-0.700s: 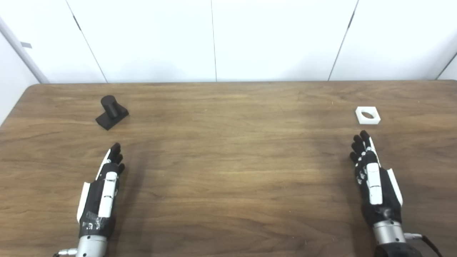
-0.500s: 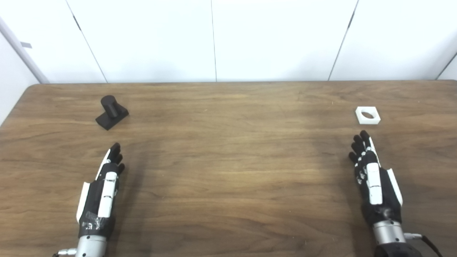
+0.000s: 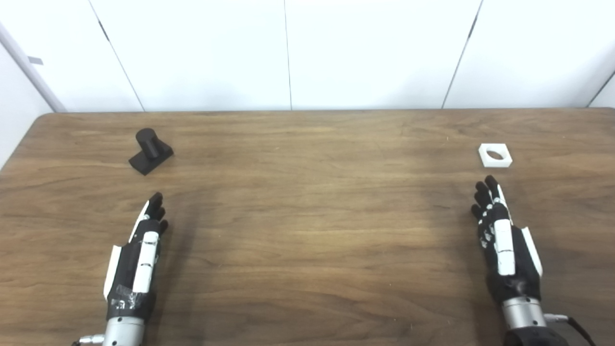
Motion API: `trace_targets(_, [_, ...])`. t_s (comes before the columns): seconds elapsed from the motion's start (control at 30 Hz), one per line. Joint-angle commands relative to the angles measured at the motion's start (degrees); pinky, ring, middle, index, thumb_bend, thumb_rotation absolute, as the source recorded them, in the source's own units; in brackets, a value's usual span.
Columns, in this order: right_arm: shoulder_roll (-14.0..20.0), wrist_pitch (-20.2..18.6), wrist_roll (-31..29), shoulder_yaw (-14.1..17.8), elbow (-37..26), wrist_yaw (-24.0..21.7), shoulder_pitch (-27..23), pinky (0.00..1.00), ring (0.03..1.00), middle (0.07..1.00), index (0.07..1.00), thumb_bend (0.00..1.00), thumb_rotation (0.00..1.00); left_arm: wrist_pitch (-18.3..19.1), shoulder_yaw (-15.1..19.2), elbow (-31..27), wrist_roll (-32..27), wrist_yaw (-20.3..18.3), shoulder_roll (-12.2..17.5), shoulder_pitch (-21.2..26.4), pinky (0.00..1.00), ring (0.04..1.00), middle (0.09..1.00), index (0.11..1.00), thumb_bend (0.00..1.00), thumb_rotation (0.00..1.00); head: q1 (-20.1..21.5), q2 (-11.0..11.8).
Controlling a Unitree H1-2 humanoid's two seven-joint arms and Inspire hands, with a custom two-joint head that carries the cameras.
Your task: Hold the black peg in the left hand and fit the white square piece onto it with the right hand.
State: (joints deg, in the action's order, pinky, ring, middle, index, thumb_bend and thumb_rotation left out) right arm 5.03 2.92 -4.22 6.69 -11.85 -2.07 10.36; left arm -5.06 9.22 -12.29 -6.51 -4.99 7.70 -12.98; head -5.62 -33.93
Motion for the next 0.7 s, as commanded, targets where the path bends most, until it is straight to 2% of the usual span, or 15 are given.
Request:
trace_targets(0.0, [-0.3,2.3,-0.3,0.1,1.3,0.1,1.9,1.0,0.995,0.976,1.0,0.5,1.0,-0.8,-0.4,-0.2,0.6,0.4,-0.1,-0.2,1.0,0.997,0.995,0.965,0.39,0.87,-1.7,0.9])
trace_targets(0.1, [-0.1,2.6,-0.5,0.1,1.8,-0.1,2.0,1.0,1.0,0.978,1.0,0.52,1.0,-2.0,-0.6,0.8,0.4,0.5,-0.5,-0.2,1.0,0.991,0.985,0.955,0.38,0.85,-3.5,2.5])
trace_targets(0.2, [0.2,3.5,-0.7,0.0,2.7,-0.6,1.8,1.0,1.0,0.989,1.0,0.54,1.0,-3.4,-0.9,2.3,0.6,0.5,-0.6,-0.2,1.0,0.987,0.979,0.95,0.38,0.85,-5.5,5.8])
trace_targets(0.23, [0.2,3.7,-0.8,0.0,3.0,-0.7,1.8,1.0,1.0,0.992,1.0,0.53,1.0,-3.9,-0.9,2.8,0.7,0.5,-0.6,-0.2,1.0,0.985,0.978,0.948,0.38,0.85,-5.5,5.8])
trace_targets(0.33, [0.0,4.1,-1.2,-0.1,4.0,-0.8,1.6,1.0,1.0,0.993,1.0,0.53,1.0,-5.2,-1.0,4.5,0.9,0.5,-0.6,0.1,1.0,0.981,0.972,0.94,0.42,0.84,-6.0,8.3])
trace_targets(0.5, [0.1,5.4,-1.7,-0.4,5.5,-1.3,1.2,1.0,1.0,0.996,1.0,0.53,1.0,-6.0,-1.1,5.8,1.3,0.7,-0.6,0.5,1.0,0.981,0.967,0.928,0.41,0.82,-6.0,9.1])
trace_targets(0.67, [-0.2,5.3,-1.3,-0.3,5.4,-0.9,1.0,1.0,1.0,0.993,1.0,0.54,1.0,-6.3,-1.1,6.2,1.5,0.9,-0.7,0.6,1.0,0.984,0.968,0.929,0.38,0.82,-5.6,8.8])
